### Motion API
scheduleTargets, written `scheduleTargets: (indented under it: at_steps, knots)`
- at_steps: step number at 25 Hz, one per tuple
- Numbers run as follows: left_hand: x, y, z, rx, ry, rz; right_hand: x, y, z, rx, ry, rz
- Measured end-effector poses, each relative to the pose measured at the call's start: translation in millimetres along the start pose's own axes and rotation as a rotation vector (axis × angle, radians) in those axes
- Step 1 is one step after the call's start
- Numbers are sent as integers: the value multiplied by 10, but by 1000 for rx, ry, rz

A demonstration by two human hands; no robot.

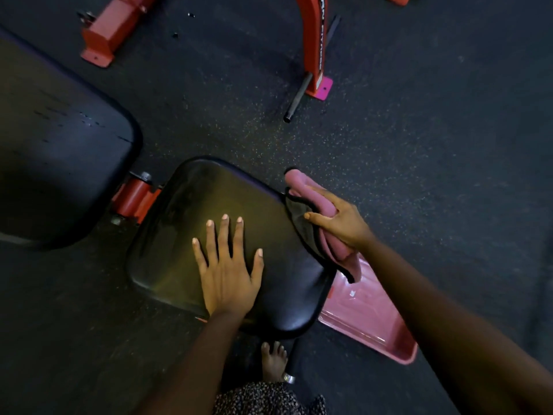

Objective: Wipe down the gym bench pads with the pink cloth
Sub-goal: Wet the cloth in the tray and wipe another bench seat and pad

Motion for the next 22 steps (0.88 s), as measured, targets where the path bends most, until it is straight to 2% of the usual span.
scheduleTargets:
  at_steps: [3, 7, 11, 15, 22]
  knots:
    - [-7, -4, 2, -9, 1, -3, -157, 315, -468, -86, 296, 286]
    - [1, 10, -9, -28, 12, -49, -611, 474, -903, -171, 543, 552]
    - [-27, -2, -29, -58, -23, -68, -1048, 498, -1193, -239, 715, 651]
    - [-14, 4, -31, -76, -25, -88, -1386, 394, -1415, -232, 879, 752]
    - [-4, -4, -19, -141, -23, -188, -2067, 190, -1605, -415, 1265, 833]
Point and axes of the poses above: each hand's wrist, its own z-axis towards the middle knuckle, its own x-axis out of the back of the hand, y = z × x, the point moved 7 cm from there along z, towards the middle knuckle, and after that the axes turned 12 degrees about -y, right-handed, at the moved point
